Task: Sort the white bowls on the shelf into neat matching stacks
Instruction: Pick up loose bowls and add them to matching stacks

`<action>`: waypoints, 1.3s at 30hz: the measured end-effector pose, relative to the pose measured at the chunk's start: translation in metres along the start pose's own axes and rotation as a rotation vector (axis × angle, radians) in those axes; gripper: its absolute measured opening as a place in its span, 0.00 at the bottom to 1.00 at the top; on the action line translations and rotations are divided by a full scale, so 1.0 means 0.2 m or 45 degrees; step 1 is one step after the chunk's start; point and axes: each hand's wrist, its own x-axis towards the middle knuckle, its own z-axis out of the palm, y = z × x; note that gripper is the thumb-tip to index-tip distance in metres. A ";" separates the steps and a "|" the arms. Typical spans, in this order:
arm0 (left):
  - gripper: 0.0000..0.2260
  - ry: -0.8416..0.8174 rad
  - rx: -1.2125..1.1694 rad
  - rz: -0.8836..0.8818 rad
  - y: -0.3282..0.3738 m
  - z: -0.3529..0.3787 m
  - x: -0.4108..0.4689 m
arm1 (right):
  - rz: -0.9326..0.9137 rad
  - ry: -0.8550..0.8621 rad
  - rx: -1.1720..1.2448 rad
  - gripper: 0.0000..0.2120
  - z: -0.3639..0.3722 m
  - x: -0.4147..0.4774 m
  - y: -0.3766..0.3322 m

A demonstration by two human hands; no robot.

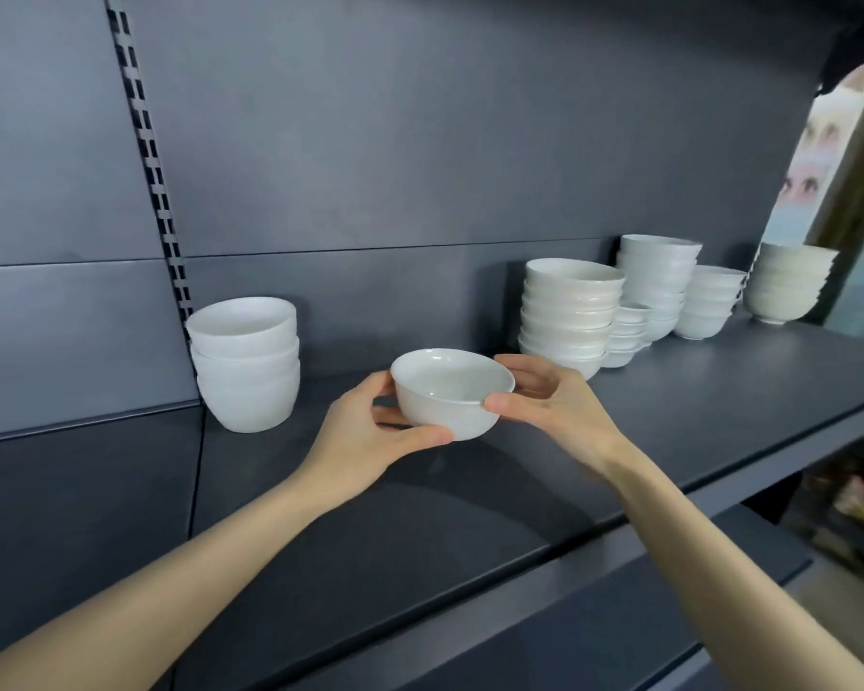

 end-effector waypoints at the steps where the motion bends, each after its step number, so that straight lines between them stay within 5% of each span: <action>1: 0.27 -0.009 -0.011 0.011 0.02 0.05 0.02 | -0.001 0.025 -0.010 0.21 -0.06 -0.01 0.00; 17: 0.29 -0.249 -0.122 0.151 0.50 1.35 0.50 | -0.109 0.251 -0.213 0.21 -1.47 -0.14 0.06; 26: 0.24 -0.207 -0.207 0.165 0.65 1.92 0.87 | -0.134 0.283 -0.223 0.16 -2.10 0.07 0.19; 32: 0.21 -0.195 -0.230 0.188 0.63 2.18 1.21 | -0.157 0.312 -0.181 0.27 -2.39 0.33 0.31; 36: 0.21 -0.124 -0.302 0.199 0.61 2.31 1.44 | -0.162 0.296 -0.173 0.16 -2.57 0.54 0.36; 39: 0.25 -0.016 -0.371 0.240 0.61 2.42 1.57 | -0.179 0.286 -0.143 0.20 -2.67 0.69 0.38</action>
